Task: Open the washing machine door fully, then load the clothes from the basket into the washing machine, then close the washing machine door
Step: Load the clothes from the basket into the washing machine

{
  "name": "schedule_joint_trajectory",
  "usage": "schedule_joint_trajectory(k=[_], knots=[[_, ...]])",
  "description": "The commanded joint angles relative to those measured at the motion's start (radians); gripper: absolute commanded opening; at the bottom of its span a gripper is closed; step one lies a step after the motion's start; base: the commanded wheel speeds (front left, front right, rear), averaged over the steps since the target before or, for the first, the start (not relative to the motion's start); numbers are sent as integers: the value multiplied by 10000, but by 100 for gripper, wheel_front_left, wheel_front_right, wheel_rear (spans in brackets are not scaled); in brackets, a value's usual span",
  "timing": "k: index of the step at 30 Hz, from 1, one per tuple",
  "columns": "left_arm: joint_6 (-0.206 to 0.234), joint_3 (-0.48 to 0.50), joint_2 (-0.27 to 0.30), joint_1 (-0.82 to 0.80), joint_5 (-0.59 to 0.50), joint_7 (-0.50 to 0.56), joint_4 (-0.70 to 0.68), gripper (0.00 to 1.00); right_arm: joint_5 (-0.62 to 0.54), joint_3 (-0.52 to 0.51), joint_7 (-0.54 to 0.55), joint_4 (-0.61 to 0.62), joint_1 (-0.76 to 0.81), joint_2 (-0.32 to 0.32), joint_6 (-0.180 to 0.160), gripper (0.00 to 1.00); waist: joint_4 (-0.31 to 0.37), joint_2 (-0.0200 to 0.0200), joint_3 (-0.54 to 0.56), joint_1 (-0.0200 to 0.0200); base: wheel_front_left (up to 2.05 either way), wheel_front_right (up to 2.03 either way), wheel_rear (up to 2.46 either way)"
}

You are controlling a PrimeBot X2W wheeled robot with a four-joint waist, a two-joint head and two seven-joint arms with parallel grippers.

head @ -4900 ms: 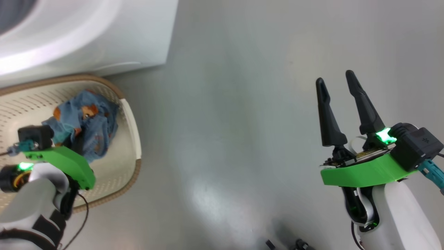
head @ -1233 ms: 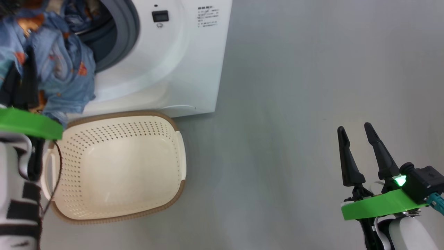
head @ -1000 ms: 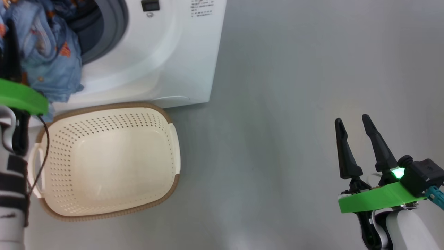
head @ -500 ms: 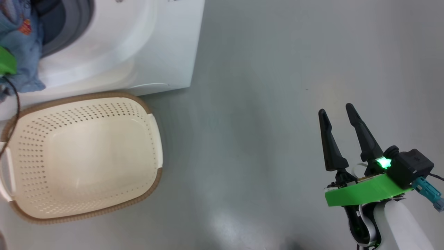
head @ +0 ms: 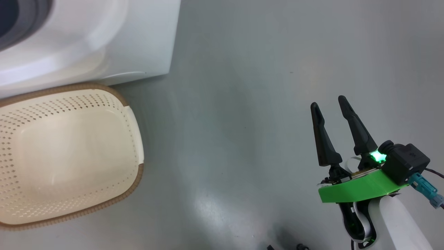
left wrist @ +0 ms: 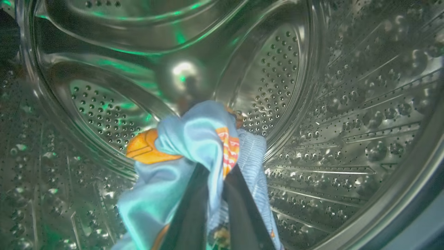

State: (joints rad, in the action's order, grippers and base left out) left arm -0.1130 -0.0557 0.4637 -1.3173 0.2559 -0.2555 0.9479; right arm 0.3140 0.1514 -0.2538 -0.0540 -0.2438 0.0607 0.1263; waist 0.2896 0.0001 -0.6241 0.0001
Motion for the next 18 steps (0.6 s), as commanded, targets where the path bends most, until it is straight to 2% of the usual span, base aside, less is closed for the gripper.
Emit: schedule_joint_trajectory(k=[1,8,14,17,18], knots=[[121,260,605,-188,-170,-63,-619,0,-73,179,-80,274,-19,2,44,100,95,-1,-172,-1,0,0,0],[213,794,654,135,-517,-63,-1539,0,-73,244,-80,309,-169,-44,44,100,140,-1,-396,-1,0,0,0],[169,858,589,350,-689,-63,-670,2,-86,272,-80,286,-188,-65,44,100,103,-1,-407,-1,0,0,0],[98,626,594,136,-824,-54,397,51,-83,287,-80,252,-189,-73,44,100,63,-1,-350,-1,0,0,0],[65,462,611,5,-931,-54,722,96,-84,291,-80,248,-185,-75,44,100,48,-1,-333,-1,0,0,0]])
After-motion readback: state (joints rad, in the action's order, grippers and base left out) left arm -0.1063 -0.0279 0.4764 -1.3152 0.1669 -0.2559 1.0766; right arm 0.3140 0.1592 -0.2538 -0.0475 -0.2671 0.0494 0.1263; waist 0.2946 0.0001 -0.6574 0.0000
